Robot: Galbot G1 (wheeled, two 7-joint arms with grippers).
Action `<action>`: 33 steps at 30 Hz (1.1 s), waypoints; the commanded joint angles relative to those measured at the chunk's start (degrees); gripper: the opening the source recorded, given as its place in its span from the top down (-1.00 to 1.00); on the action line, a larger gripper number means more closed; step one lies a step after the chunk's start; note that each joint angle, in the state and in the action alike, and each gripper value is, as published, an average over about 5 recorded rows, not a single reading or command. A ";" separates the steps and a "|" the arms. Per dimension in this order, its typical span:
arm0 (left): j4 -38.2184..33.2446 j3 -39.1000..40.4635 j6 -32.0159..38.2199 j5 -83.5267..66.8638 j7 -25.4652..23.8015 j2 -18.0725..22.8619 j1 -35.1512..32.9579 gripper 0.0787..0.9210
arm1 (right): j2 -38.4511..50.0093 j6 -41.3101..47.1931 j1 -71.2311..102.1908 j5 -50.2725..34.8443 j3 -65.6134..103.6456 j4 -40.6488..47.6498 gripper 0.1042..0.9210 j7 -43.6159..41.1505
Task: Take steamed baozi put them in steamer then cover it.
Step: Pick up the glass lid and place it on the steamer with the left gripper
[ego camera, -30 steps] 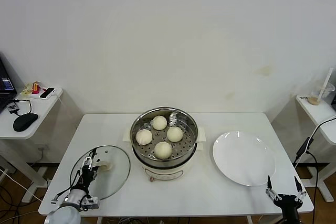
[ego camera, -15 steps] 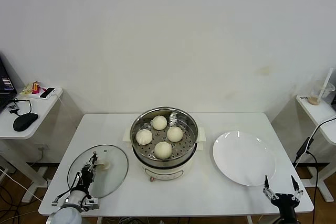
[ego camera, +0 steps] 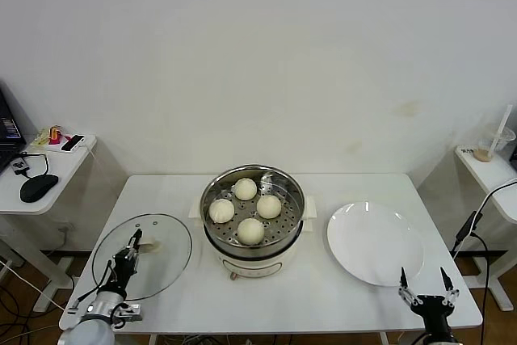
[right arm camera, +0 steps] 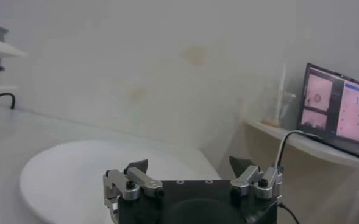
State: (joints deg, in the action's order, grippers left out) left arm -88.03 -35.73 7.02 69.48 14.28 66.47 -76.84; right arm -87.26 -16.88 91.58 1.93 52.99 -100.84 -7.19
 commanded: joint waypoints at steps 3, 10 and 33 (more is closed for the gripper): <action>-9.49 -4.09 3.53 -6.63 -1.08 -5.34 -3.64 0.86 | 0.10 0.54 0.23 0.92 -1.03 0.04 -0.76 -0.29; -13.24 -5.37 0.25 -9.55 -7.48 -9.10 -2.56 0.86 | 0.21 0.92 1.26 1.69 -1.15 -1.03 -0.76 -0.40; -28.56 13.63 -20.10 -8.80 -22.59 -13.07 8.41 0.86 | -1.57 4.19 1.98 4.76 -2.42 -1.37 -0.76 0.29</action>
State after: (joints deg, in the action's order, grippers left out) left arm -110.41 -33.36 -2.86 59.08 -2.54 54.10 -74.23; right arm -88.36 -14.64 93.58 5.33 51.61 -102.12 -7.58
